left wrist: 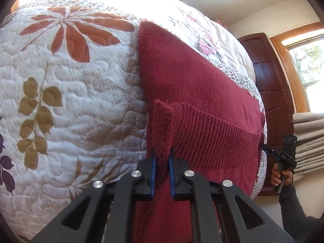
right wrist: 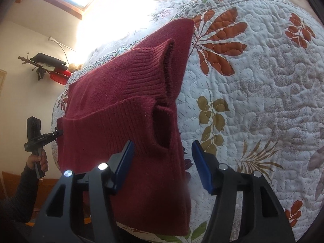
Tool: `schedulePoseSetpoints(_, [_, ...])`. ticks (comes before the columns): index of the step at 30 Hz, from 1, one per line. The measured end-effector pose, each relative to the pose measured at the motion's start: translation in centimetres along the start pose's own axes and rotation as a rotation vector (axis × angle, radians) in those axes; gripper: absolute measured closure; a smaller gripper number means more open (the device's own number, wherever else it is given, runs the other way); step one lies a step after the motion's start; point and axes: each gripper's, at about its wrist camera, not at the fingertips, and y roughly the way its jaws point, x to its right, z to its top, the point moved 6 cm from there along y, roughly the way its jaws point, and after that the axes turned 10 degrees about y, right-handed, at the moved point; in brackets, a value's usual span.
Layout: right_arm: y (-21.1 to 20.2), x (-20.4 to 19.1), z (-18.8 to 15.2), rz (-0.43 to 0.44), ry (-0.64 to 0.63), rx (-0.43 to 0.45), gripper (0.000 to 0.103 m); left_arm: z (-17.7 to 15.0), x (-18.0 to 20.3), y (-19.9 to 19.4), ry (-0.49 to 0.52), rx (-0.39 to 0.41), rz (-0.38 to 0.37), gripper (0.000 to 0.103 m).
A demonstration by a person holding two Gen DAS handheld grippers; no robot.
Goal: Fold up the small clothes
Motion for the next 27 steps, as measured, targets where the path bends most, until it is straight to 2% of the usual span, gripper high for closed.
schedulePoseSetpoints(1, [0.2,-0.2,0.0,0.007,-0.001,-0.006,0.055,-0.1,0.0,-0.3,0.002,0.01,0.002,0.095])
schedulePoseSetpoints(2, [0.4,-0.4,-0.1,0.014,0.001,-0.013,0.072,-0.1,0.5,-0.5,0.007,0.022,0.005,0.095])
schedulePoseSetpoints(3, [0.6,-0.6,-0.1,0.006,0.002,-0.015,0.097,-0.2,0.8,-0.8,0.015,0.035,0.014,0.095])
schedulePoseSetpoints(8, [-1.5,-2.8,-0.8,0.008,-0.015,0.076,0.096,-1.0,2.8,-3.4,0.056,0.124,0.051,0.096])
schedulePoseSetpoints(16, [-9.6,-6.7,-1.7,0.061,-0.062,0.243,0.097,-2.1,7.0,-11.1,0.098,0.326,0.052,0.096])
schedulePoseSetpoints(22, [-15.3,-9.2,0.5,0.094,-0.115,0.366,0.097,1.1,10.2,-18.0,0.174,0.489,0.05,0.096])
schedulePoseSetpoints(27, [-17.2,-10.4,4.4,0.118,-0.128,0.42,0.097,5.8,11.8,-19.9,0.24,0.534,0.038,0.096])
